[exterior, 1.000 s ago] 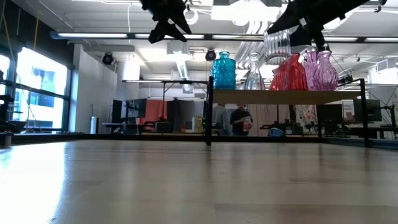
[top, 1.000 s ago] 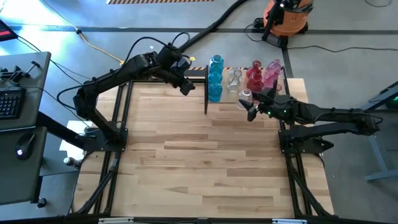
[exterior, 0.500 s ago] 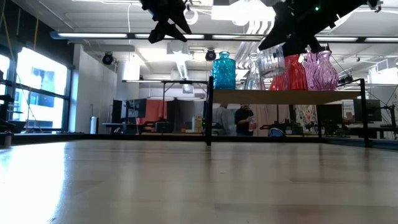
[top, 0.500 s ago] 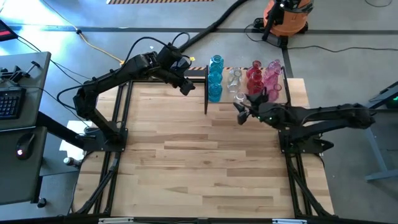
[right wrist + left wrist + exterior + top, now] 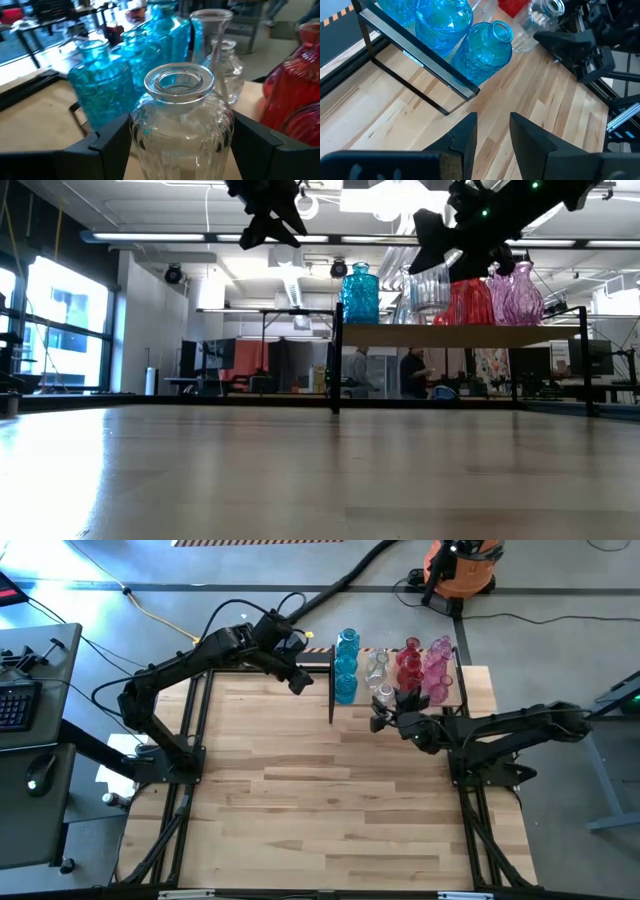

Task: Sort vases onto shelf
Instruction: Put the transparent vase on the shelf aligned with the other transparent vase

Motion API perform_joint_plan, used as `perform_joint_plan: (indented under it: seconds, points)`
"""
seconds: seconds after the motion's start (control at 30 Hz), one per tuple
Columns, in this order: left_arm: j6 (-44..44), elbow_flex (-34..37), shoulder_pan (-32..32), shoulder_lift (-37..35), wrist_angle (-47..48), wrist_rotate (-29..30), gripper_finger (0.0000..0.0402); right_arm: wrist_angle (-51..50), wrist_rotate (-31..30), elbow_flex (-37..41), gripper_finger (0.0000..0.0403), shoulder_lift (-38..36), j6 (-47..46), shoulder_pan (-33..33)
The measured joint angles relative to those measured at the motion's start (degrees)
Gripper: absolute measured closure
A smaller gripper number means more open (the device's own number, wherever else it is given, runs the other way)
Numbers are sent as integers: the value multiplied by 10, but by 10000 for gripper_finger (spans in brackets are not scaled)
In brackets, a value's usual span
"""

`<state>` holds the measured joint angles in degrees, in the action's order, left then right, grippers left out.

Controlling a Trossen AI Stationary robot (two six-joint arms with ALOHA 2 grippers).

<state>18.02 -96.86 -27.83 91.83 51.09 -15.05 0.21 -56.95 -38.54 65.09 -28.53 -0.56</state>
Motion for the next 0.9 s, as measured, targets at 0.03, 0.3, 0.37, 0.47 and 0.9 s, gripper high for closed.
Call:
perform_joint_plan:
  seconds: [0.03, 0.3, 0.37, 0.47, 0.9]
  points:
    - [-2, 0, 0, 0, 1, 0, 295, 8, -9, 0, 146, 7, 0, 0]
    - [-7, 0, 0, 0, 2, 0, 296, 64, -60, 0, 146, 59, -5, 0]
    - [-7, 0, 0, 0, 2, 0, 295, 77, -79, 0, 146, 70, -23, 0]
    - [-8, 0, 0, 0, 2, 0, 295, 95, -98, 0, 146, 83, -28, 0]
    - [-37, 0, 0, 0, 2, 0, 295, 149, -104, -1, 146, 115, -11, 13]
